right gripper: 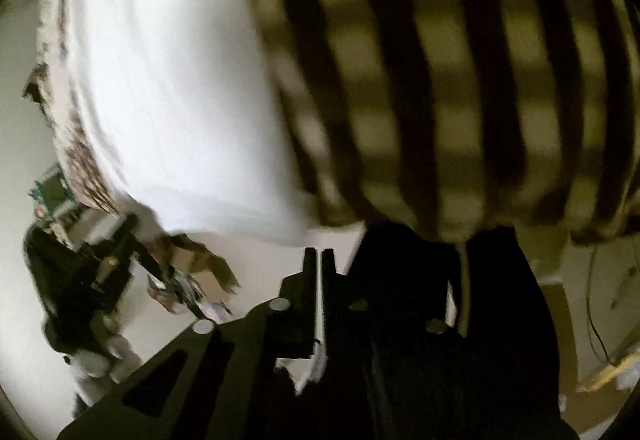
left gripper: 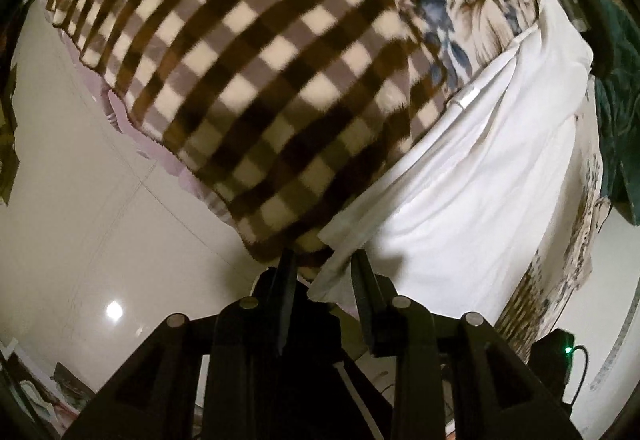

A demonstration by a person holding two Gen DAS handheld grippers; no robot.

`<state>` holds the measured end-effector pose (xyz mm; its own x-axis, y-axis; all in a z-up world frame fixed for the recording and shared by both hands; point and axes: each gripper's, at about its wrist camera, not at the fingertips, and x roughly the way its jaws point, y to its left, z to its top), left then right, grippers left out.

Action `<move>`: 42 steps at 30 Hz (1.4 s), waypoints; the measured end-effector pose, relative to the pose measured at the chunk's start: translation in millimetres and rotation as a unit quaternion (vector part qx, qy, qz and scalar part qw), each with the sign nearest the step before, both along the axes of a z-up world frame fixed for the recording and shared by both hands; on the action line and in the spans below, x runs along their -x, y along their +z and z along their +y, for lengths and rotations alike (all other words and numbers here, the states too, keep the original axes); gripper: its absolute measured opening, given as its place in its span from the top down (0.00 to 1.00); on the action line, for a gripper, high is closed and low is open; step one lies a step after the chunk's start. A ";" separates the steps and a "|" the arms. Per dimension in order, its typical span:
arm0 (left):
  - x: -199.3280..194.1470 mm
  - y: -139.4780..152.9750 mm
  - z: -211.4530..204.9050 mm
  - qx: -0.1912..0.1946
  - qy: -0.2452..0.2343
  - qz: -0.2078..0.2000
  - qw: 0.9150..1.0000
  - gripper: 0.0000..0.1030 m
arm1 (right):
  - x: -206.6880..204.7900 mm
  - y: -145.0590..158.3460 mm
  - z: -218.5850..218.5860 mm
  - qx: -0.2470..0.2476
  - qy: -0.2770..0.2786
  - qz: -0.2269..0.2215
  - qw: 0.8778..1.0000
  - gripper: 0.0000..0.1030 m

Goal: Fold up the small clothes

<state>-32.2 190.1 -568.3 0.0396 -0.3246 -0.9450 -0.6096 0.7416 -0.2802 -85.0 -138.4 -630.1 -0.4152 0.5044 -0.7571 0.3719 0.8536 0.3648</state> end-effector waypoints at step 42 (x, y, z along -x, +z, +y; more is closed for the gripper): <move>-526.3 -0.6 -129.7 0.030 -0.333 -0.234 0.913 0.91 | -607.6 14.2 -43.7 -0.075 -0.066 -0.280 0.955 0.77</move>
